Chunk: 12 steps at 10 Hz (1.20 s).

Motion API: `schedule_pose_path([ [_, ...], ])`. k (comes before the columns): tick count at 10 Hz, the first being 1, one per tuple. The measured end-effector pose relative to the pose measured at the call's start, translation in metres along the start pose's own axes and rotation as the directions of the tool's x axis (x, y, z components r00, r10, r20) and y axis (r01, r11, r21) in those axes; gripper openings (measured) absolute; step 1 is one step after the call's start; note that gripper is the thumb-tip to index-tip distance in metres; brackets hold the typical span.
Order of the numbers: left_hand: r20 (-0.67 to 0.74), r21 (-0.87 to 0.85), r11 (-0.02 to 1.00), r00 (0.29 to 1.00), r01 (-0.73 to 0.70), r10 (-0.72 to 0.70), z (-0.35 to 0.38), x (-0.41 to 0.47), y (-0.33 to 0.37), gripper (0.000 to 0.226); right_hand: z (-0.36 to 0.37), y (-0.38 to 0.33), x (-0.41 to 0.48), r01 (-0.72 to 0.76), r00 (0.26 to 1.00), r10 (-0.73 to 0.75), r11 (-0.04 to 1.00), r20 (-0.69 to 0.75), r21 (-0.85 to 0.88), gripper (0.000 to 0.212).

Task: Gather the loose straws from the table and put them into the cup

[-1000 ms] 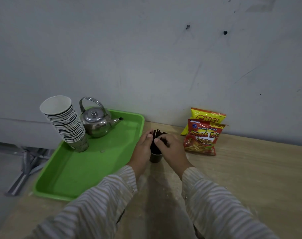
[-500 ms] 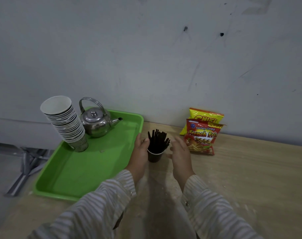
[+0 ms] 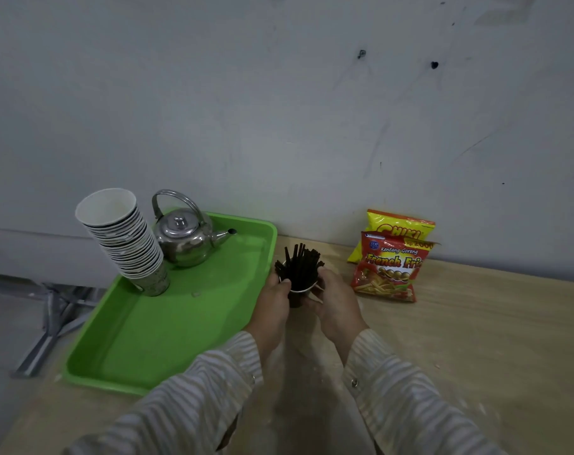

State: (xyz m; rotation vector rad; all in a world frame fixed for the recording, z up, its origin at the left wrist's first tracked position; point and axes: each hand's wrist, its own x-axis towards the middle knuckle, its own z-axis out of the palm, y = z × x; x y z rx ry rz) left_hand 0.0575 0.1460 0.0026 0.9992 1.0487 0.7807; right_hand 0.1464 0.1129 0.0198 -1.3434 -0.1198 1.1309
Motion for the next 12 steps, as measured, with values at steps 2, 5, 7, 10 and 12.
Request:
schedule_pose_path([
  [2, 0.002, 0.052, 0.999, 1.000, 0.001, -0.001, 0.005, 0.031, 0.010, 0.038, 0.013, -0.011, 0.022, 0.012, 1.000, -0.012, 1.000, 0.000, 0.000, 0.022],
  [5, -0.009, 0.161, 0.987, 1.000, -0.014, 0.016, 0.014, 0.069, 0.022, 0.039, 0.027, -0.029, 0.049, 0.032, 0.999, -0.032, 1.000, -0.001, 0.000, 0.019],
  [7, -0.012, 0.199, 0.980, 1.000, -0.026, 0.029, 0.017, 0.074, 0.023, 0.039, 0.026, -0.036, 0.051, 0.019, 1.000, -0.019, 1.000, -0.023, -0.008, 0.020],
  [10, 0.044, 0.162, 0.984, 0.997, -0.071, 0.065, 0.009, 0.046, 0.026, 0.041, 0.011, -0.040, 0.030, 0.083, 0.996, -0.085, 0.993, -0.015, -0.084, 0.025],
  [12, 0.048, 0.404, 0.913, 0.998, -0.063, 0.047, 0.006, 0.013, 0.022, 0.045, -0.009, -0.033, -0.002, 0.189, 0.976, -0.216, 0.884, -0.016, -0.427, 0.028],
])
